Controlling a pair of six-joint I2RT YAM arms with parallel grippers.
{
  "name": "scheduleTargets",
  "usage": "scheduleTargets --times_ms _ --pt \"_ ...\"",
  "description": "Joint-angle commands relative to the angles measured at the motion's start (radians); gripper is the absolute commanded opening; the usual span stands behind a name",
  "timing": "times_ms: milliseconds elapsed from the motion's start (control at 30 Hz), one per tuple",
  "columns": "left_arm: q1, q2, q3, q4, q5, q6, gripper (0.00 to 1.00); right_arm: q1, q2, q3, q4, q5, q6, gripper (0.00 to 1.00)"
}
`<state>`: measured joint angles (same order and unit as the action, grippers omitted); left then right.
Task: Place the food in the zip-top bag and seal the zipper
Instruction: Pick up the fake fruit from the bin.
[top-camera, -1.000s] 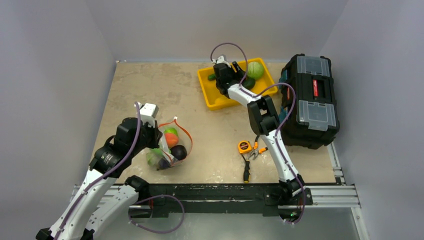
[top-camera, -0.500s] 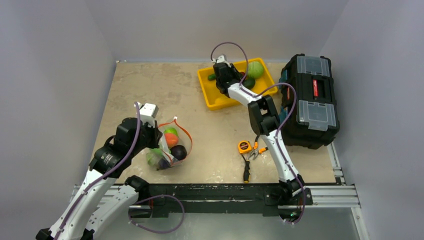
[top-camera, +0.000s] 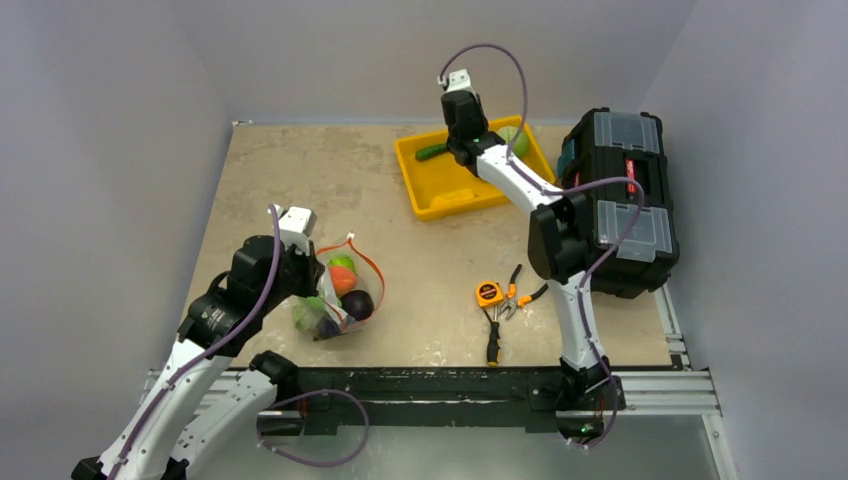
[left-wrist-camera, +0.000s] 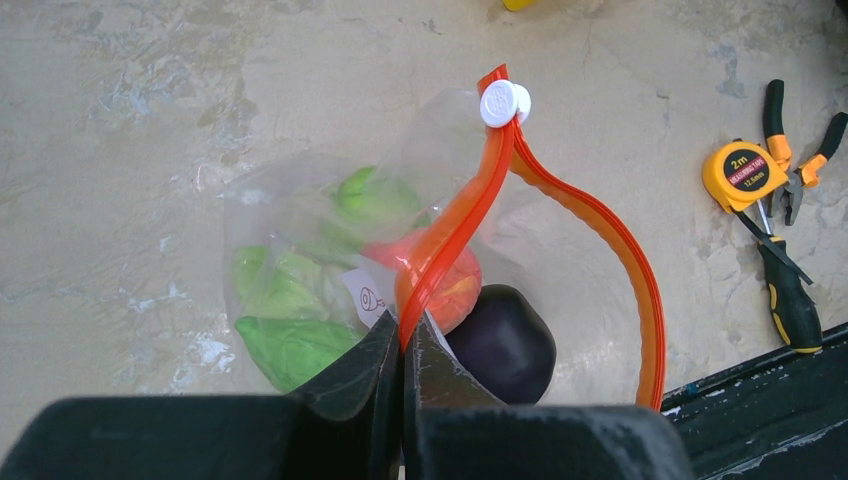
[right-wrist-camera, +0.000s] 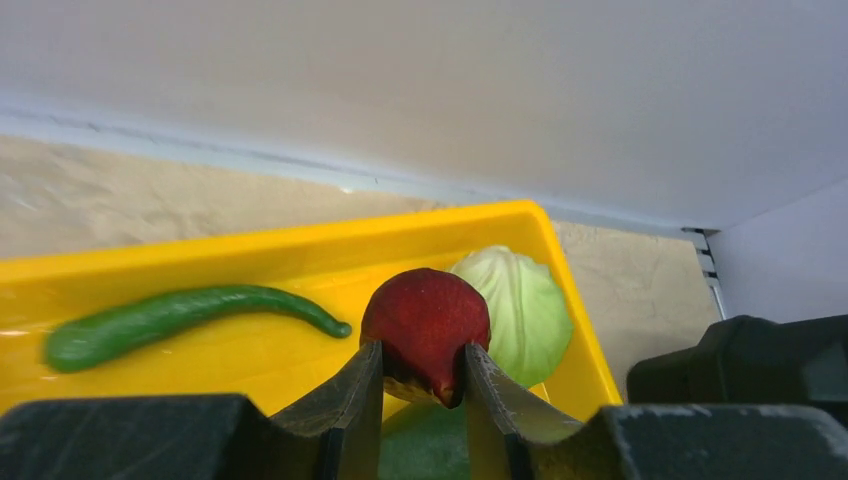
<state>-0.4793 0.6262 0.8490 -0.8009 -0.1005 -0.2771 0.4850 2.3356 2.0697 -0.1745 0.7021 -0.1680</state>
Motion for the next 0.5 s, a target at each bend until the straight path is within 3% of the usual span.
scheduleTargets --times_ms 0,167,467 --pt "-0.003 -0.009 0.024 0.027 0.002 -0.002 0.0 0.003 -0.171 -0.09 -0.023 -0.153 0.2 0.0" --pt "-0.003 -0.008 0.025 0.026 0.004 -0.002 0.0 0.003 -0.322 -0.296 -0.028 -0.456 0.392 0.0" --pt "-0.004 -0.017 0.025 0.026 0.006 -0.001 0.0 0.011 -0.641 -0.751 0.303 -0.996 0.608 0.0"
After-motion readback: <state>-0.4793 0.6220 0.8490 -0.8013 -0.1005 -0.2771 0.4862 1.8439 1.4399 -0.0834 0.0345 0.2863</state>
